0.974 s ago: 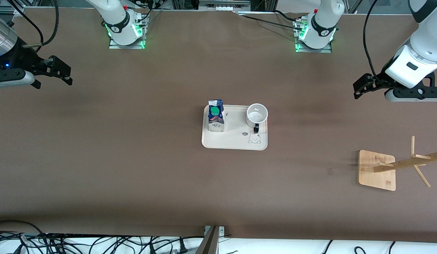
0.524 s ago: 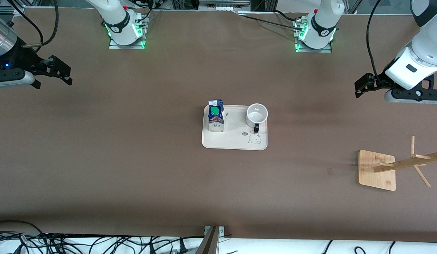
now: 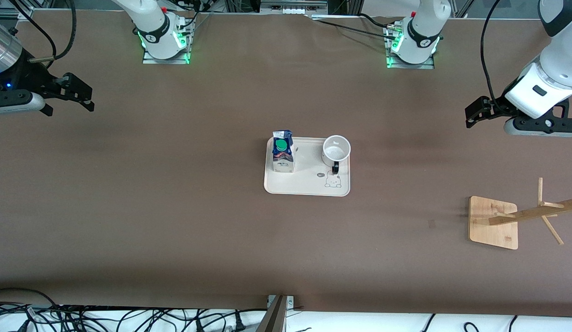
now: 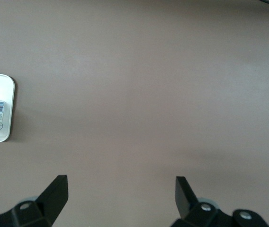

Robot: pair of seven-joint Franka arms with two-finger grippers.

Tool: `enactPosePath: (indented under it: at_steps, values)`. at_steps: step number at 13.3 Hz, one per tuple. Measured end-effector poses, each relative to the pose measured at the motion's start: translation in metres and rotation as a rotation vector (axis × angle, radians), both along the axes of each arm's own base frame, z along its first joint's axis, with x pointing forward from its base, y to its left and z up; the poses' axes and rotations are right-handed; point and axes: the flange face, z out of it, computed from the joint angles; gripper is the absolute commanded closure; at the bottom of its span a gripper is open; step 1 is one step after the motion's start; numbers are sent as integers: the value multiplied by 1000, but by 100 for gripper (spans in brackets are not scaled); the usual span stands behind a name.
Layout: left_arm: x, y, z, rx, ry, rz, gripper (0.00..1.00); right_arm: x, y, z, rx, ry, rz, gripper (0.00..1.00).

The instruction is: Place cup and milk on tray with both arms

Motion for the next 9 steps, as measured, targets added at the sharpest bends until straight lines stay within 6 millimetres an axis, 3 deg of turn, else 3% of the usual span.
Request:
enactPosePath:
  at_steps: [9]
  values:
    - [16,-11,6,-4,-21,-14,0,0,0,0,0,-1,-1,0]
